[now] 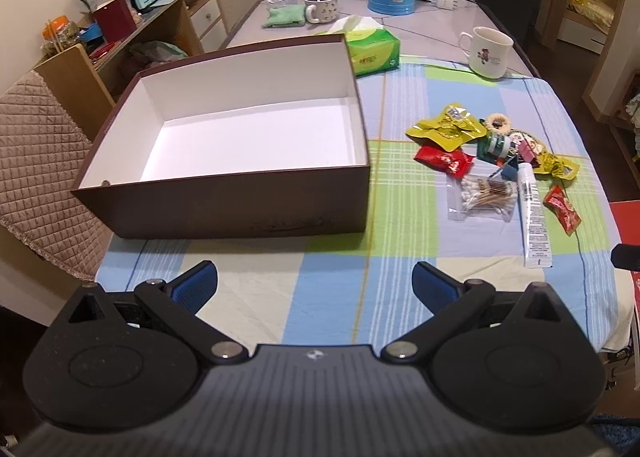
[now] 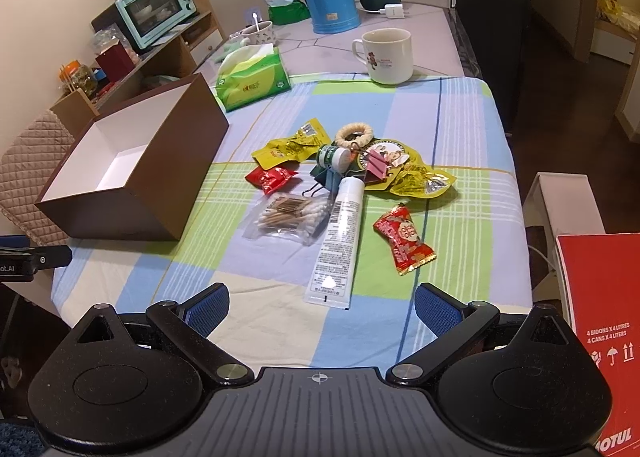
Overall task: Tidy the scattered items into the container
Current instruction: 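Move both tools toward the scattered items beside the box, then grasp the cotton swab bag with the left tool while the right tool grasps the red candy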
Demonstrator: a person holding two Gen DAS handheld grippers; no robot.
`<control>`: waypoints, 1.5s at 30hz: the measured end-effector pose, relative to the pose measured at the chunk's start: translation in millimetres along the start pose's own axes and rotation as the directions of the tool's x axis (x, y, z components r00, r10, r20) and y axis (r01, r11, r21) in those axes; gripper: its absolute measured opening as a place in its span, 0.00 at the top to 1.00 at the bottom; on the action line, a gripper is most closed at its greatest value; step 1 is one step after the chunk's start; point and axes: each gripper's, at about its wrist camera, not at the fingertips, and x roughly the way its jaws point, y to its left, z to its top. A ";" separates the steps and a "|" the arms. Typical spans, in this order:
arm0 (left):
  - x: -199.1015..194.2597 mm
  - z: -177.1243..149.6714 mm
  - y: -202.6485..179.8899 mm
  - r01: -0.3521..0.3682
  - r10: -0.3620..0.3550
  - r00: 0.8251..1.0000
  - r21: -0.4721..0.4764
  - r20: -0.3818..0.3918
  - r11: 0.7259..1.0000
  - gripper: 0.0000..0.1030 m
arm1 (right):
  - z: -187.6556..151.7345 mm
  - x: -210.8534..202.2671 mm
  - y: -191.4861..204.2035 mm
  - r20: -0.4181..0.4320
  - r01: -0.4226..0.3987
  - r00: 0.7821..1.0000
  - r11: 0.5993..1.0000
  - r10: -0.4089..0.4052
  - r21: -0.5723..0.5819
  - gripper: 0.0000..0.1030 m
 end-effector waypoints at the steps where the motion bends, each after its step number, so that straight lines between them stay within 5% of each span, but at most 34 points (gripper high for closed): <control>1: 0.8 0.7 -2.6 0.006 -0.006 1.000 0.004 0.001 1.000 0.01 | 0.5 -0.1 -1.4 0.000 0.000 1.000 1.000 0.000 -0.001 0.02; 14: 18.5 13.0 -34.4 0.100 -0.100 0.995 0.054 0.005 0.994 0.01 | 9.0 3.7 -22.5 0.010 -0.023 1.000 1.000 0.023 -0.001 0.02; 27: 46.5 25.6 -76.6 0.201 -0.220 0.974 0.222 0.060 0.954 0.04 | 18.2 13.4 -50.5 0.022 -0.054 0.998 0.998 0.053 0.027 0.02; 35: 68.4 32.8 -100.3 0.260 -0.293 0.954 0.322 0.060 0.910 0.10 | 21.8 26.8 -67.6 0.011 -0.066 0.998 0.998 0.066 0.016 0.02; 45: 97.4 34.0 -135.1 0.274 -0.335 0.942 0.529 0.020 0.803 0.19 | 28.0 55.6 -84.2 -0.063 -0.055 0.997 0.996 0.051 -0.070 0.02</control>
